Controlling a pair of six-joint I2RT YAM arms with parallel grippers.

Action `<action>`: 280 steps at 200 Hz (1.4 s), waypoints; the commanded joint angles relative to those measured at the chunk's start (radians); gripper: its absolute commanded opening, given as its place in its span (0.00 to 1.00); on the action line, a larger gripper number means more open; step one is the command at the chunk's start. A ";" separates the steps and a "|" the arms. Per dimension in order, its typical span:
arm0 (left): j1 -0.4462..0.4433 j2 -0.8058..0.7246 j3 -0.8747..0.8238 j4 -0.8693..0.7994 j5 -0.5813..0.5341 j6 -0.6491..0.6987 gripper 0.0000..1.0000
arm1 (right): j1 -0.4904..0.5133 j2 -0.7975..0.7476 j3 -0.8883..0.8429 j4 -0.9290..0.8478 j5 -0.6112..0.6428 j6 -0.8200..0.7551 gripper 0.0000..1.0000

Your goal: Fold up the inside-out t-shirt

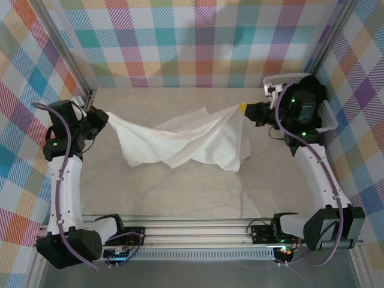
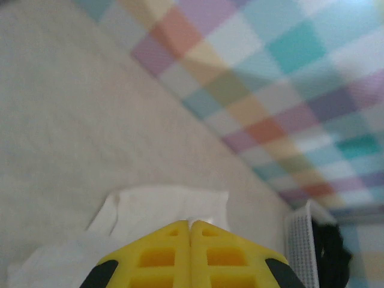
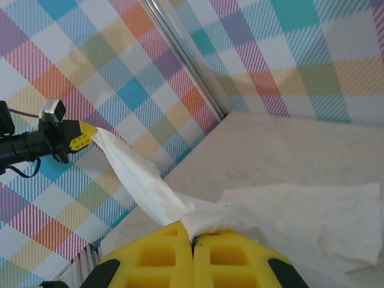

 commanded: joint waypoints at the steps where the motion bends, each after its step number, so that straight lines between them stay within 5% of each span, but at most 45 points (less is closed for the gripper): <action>1: 0.111 -0.041 0.123 0.039 0.047 -0.106 0.00 | -0.057 -0.053 0.058 0.032 -0.066 0.012 0.00; 27: 0.220 -0.052 0.157 0.063 0.081 -0.197 0.00 | -0.078 -0.101 0.078 -0.128 0.039 -0.074 0.00; 62: 0.225 -0.064 0.052 0.105 0.128 -0.206 0.00 | -0.077 -0.186 -0.050 -0.220 0.118 -0.124 0.00; 105: 0.056 -0.082 0.053 -0.052 0.012 0.032 0.00 | -0.044 -0.243 -0.203 -0.132 0.021 -0.084 0.00; 166: -0.060 -0.083 0.006 -0.022 0.024 0.044 0.00 | 0.006 -0.250 -0.236 -0.123 0.089 -0.093 0.00; 213: -0.100 -0.119 0.262 -0.068 -0.007 0.063 0.00 | 0.006 -0.291 0.066 -0.301 0.273 -0.115 0.00; 280: -0.100 -0.097 0.872 -0.316 -0.367 0.258 0.00 | 0.006 -0.405 0.449 -0.548 0.533 -0.218 0.00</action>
